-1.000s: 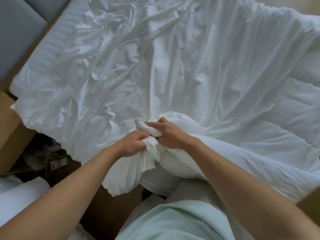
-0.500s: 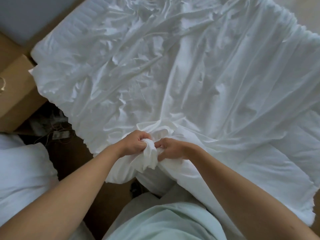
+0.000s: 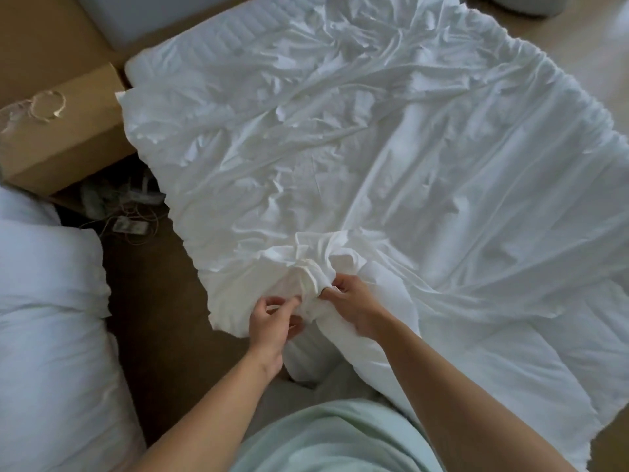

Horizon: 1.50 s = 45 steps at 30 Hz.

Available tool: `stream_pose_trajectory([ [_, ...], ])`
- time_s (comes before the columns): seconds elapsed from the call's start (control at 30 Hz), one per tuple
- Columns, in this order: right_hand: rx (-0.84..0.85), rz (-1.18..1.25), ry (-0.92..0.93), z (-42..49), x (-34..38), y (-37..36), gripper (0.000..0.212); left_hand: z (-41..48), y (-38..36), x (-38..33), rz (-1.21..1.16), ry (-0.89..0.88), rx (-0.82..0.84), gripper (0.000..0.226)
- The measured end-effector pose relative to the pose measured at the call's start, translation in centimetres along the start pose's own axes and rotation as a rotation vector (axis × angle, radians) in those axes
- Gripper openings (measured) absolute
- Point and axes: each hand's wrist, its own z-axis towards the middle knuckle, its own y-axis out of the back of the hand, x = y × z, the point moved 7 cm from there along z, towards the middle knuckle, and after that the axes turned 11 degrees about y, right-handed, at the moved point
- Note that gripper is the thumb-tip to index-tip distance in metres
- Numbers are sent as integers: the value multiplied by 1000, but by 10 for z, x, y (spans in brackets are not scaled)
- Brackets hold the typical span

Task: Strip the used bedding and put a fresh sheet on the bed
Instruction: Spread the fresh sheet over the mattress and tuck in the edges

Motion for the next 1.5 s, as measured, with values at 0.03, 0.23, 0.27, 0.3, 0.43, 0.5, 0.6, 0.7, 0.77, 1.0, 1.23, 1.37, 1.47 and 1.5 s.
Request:
stream_pose_trajectory([
  [0.03, -28, 25, 1, -7, 3, -5, 13, -5, 3, 7, -111, 37, 6, 36],
  [0.23, -21, 23, -21, -45, 13, -38, 15, -23, 8, 12, -114, 148, 230, 38],
  [0.27, -12, 48, -42, -50, 14, -43, 18, -22, 11, 9, -93, 151, 254, 37],
  [0.3, 1, 97, -71, -54, 15, -48, 21, -21, 15, 7, -75, 146, 268, 36],
  [0.43, -27, 212, -136, -64, 15, -61, 29, -22, 24, 11, 69, 51, 284, 33],
  [0.5, -124, 189, -174, -66, 6, -60, 28, -22, 27, 19, 119, 52, 314, 31],
  [0.6, -184, 180, -199, -71, -7, -60, 25, -14, 41, 23, 143, 114, 297, 27],
  [0.7, -222, 179, -197, -79, -17, -59, 21, -3, 49, 24, 282, 49, 238, 17],
  [0.77, -243, 193, -195, -82, -21, -60, 21, -2, 48, 24, 352, -11, 245, 18],
  [1.0, -82, 258, -324, -71, -22, -60, 48, -1, 42, 21, 222, 176, 432, 40],
  [1.23, 68, 314, -405, -63, -46, -49, 25, 7, 39, 36, 147, 202, 437, 51],
  [1.37, 139, 62, -439, -52, -63, -49, 18, 12, 33, 44, 209, 150, 416, 49],
  [1.47, 56, 169, -402, -44, -70, -55, 23, 16, 32, 47, 229, 114, 408, 45],
  [1.5, 81, 219, -384, -44, -69, -60, 25, 16, 33, 47, 239, 107, 408, 48],
])
